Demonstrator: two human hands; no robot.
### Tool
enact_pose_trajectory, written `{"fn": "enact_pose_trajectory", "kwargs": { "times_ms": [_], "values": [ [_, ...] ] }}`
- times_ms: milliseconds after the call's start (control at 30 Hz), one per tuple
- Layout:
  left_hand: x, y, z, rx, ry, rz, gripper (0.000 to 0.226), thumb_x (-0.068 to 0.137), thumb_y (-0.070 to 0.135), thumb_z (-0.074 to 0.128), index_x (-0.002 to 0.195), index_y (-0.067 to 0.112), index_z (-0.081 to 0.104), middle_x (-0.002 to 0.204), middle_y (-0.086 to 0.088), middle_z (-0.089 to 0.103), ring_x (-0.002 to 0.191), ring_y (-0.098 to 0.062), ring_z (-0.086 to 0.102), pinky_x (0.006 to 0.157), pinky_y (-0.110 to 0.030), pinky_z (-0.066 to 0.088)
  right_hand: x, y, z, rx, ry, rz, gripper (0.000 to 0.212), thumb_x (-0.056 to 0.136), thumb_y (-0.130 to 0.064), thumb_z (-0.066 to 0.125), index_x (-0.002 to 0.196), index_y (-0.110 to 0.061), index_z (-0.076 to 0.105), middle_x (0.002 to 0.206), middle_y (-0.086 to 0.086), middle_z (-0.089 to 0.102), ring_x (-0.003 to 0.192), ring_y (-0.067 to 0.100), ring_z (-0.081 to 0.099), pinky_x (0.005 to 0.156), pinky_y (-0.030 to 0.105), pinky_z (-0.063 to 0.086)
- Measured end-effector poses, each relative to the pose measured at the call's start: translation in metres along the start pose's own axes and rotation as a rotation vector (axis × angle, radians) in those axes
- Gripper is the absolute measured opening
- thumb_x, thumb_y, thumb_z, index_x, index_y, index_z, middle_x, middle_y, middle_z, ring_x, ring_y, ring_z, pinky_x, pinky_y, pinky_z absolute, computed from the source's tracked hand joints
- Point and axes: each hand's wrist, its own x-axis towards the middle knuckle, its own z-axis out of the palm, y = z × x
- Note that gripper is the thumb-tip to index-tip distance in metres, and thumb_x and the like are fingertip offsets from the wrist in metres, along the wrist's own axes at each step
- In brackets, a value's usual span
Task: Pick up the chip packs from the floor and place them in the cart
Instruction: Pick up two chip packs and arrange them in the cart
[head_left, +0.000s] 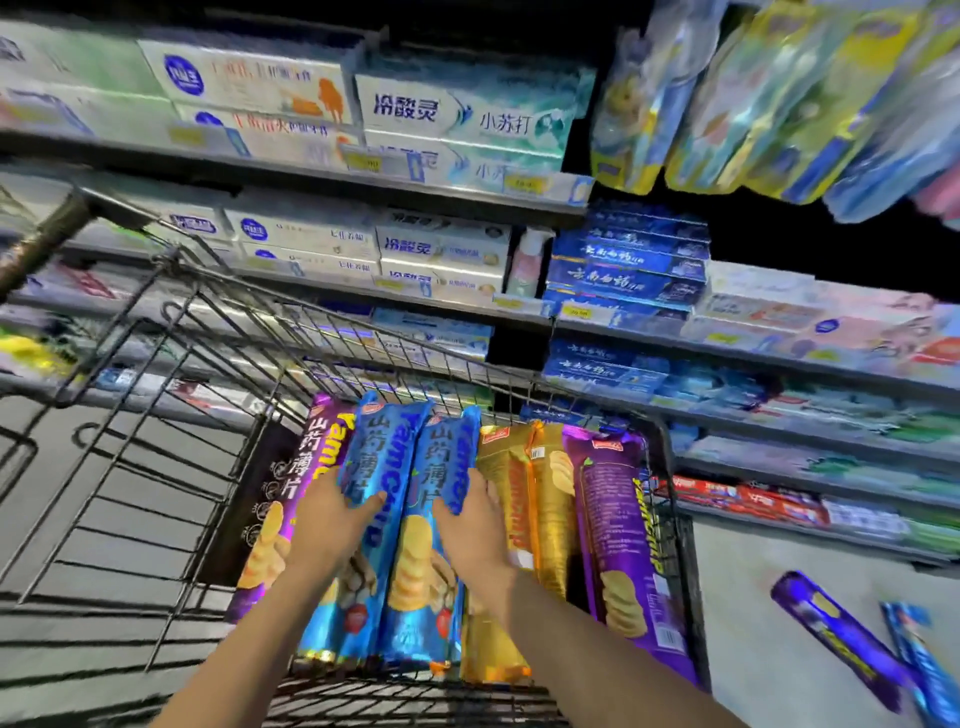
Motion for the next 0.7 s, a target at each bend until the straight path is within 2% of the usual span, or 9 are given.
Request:
{"fn": "enact_pose_trajectory", "kwargs": {
  "times_ms": [100,167,233,300,367,467,600,700],
  "values": [
    [-0.004,0.049,-0.015,0.249,-0.027,0.237,0.043,0.08,0.035,0.068,0.111,0.007,0.058,0.111,-0.015,0.066,0.104,-0.032,0.062,0.084,-0.039,0.049,-0.006,-0.007,-0.053,-0.156,0.044,-0.089,0.054,0.095,-0.038,0.05,0.143,-0.017,0.035,0.142,0.006,0.04,0.13,0.027,0.043,0.107,0.041,0.04],
    [-0.01,0.091,-0.015,0.547,-0.08,0.413,0.058,0.085,0.045,0.059,0.128,0.008,0.048,0.129,-0.014,0.057,0.119,-0.031,0.053,0.097,-0.039,0.044,-0.01,-0.004,-0.094,-0.255,0.091,-0.12,0.051,0.095,-0.04,0.047,0.14,-0.017,0.039,0.139,0.007,0.045,0.13,0.028,0.043,0.109,0.041,0.036],
    [-0.023,0.135,-0.004,0.711,-0.134,0.553,0.072,0.088,0.051,0.051,0.144,0.009,0.032,0.148,-0.012,0.04,0.136,-0.028,0.038,0.11,-0.04,0.032,-0.015,0.007,-0.136,-0.359,0.169,-0.135,0.05,0.095,-0.043,0.045,0.138,-0.016,0.043,0.139,0.009,0.047,0.131,0.029,0.043,0.109,0.042,0.032],
    [-0.039,0.18,0.014,0.774,-0.165,0.684,0.078,0.09,0.057,0.044,0.15,0.012,0.022,0.157,-0.008,0.025,0.145,-0.025,0.025,0.117,-0.042,0.02,-0.022,0.026,-0.179,-0.431,0.257,-0.114,0.056,0.095,-0.045,0.044,0.142,-0.015,0.038,0.145,0.01,0.042,0.135,0.027,0.04,0.113,0.043,0.027],
    [-0.054,0.22,0.035,0.805,-0.186,0.803,0.081,0.089,0.061,0.038,0.151,0.013,0.018,0.159,-0.006,0.02,0.146,-0.023,0.02,0.118,-0.042,0.017,-0.033,0.047,-0.22,-0.496,0.35,-0.09,0.061,0.095,-0.047,0.043,0.145,-0.015,0.033,0.148,0.011,0.038,0.137,0.026,0.037,0.114,0.044,0.024],
    [-0.086,0.279,0.077,0.827,-0.245,0.958,0.078,0.091,0.055,0.043,0.151,0.013,0.017,0.158,-0.005,0.022,0.146,-0.024,0.021,0.118,-0.044,0.018,-0.065,0.091,-0.28,-0.495,0.475,0.022,0.062,0.095,-0.047,0.043,0.147,-0.015,0.032,0.15,0.012,0.035,0.138,0.027,0.036,0.113,0.044,0.022],
    [-0.135,0.349,0.138,0.86,-0.344,1.157,0.076,0.092,0.054,0.045,0.15,0.012,0.019,0.157,-0.006,0.026,0.144,-0.025,0.025,0.118,-0.045,0.021,-0.123,0.163,-0.347,-0.447,0.624,0.248,0.057,0.092,-0.046,0.045,0.14,-0.015,0.04,0.139,0.01,0.046,0.129,0.029,0.044,0.109,0.045,0.028],
    [-0.176,0.395,0.184,0.869,-0.381,1.288,0.076,0.091,0.056,0.043,0.149,0.011,0.022,0.154,-0.009,0.031,0.141,-0.027,0.03,0.116,-0.046,0.025,-0.174,0.224,-0.379,-0.385,0.678,0.448,0.058,0.091,-0.05,0.037,0.138,-0.015,0.04,0.139,0.009,0.045,0.13,0.028,0.043,0.109,0.044,0.027]
  ]
}}
